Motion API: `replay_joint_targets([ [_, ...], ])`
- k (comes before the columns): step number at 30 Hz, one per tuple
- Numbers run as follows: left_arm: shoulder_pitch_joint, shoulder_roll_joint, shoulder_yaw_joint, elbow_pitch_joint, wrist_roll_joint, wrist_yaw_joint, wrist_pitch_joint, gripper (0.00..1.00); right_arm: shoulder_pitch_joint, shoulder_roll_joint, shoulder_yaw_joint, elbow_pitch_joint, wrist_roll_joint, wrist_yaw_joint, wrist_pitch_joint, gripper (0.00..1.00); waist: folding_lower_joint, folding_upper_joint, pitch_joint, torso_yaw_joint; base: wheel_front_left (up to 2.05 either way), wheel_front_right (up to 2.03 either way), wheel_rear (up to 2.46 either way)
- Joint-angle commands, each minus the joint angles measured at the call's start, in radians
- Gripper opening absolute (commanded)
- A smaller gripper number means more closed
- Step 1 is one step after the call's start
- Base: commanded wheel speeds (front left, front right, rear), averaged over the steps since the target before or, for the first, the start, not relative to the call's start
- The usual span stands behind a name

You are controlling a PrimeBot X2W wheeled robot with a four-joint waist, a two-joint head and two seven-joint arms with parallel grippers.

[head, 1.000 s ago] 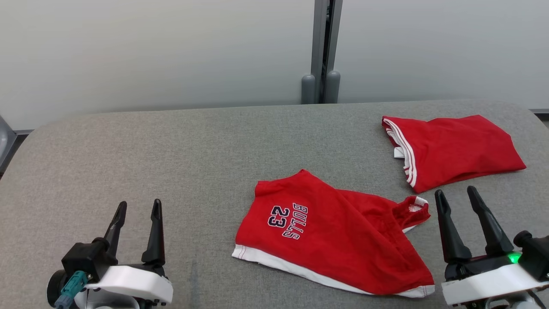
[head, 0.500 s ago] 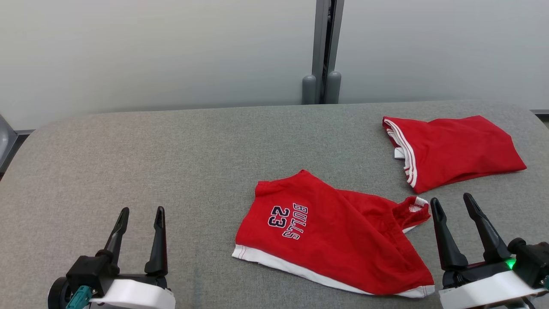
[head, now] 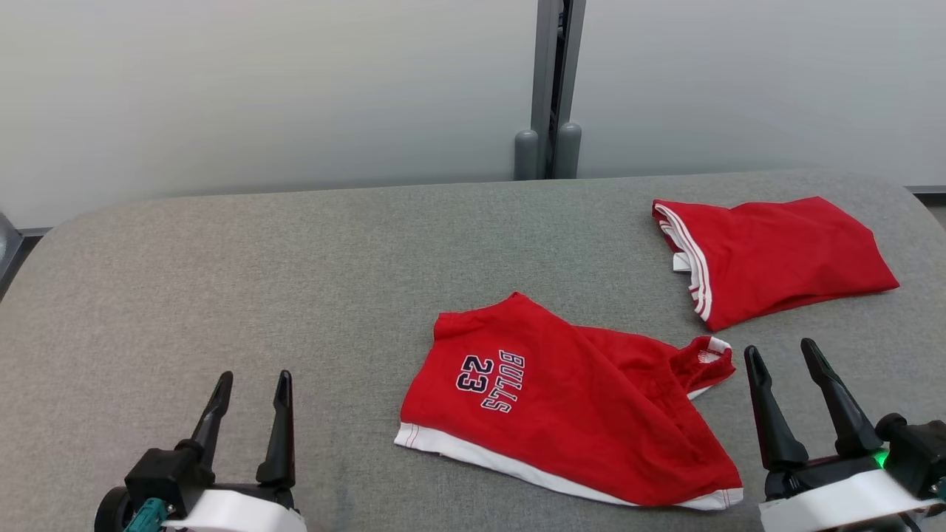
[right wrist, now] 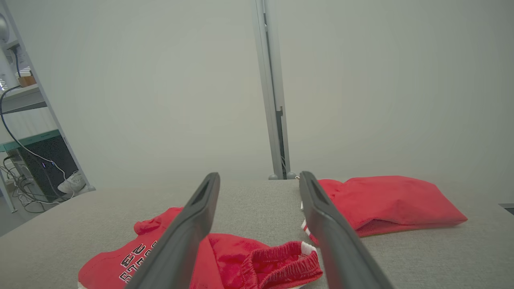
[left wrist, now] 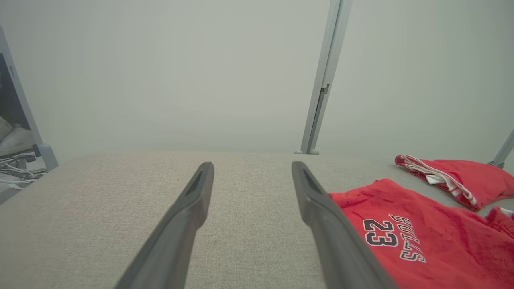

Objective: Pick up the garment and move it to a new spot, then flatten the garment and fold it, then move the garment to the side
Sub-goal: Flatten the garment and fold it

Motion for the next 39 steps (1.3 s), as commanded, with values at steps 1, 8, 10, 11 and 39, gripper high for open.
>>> replay_joint_targets([
  [1, 0.002, -0.003, -0.001, 0.022, -0.002, -0.016, -0.003, 1.0, 0.011, -0.013, -0.009, 0.013, 0.004, 0.0, -0.001, 1.0, 0.0, 0.0, 0.002, -0.01, 0.0, 0.0, 0.0],
  [8, -0.036, -0.001, -0.027, 0.121, -0.026, -0.048, 0.04, 1.0, 0.026, -0.05, -0.032, 0.067, 0.021, 0.0, -0.001, 1.0, 0.0, 0.0, 0.014, -0.055, 0.0, 0.0, 0.0],
  [10, -0.044, 0.0, -0.04, 0.141, -0.032, -0.061, 0.063, 1.0, 0.032, -0.07, -0.023, 0.091, 0.036, 0.0, 0.007, 1.0, 0.0, 0.0, 0.019, -0.066, 0.0, 0.0, 0.0],
  [11, -0.05, 0.003, -0.045, 0.149, -0.038, -0.069, 0.075, 1.0, 0.035, -0.077, -0.016, 0.103, 0.046, 0.0, 0.012, 1.0, 0.0, 0.0, 0.021, -0.073, 0.0, 0.0, 0.0],
  [39, -0.15, 0.087, -0.242, 0.255, -0.14, -0.131, 0.329, 1.0, -0.094, -0.341, 0.518, 0.142, 0.371, 0.0, 0.18, 1.0, 0.0, 0.0, 0.103, -0.131, 0.0, 0.0, 0.0],
])
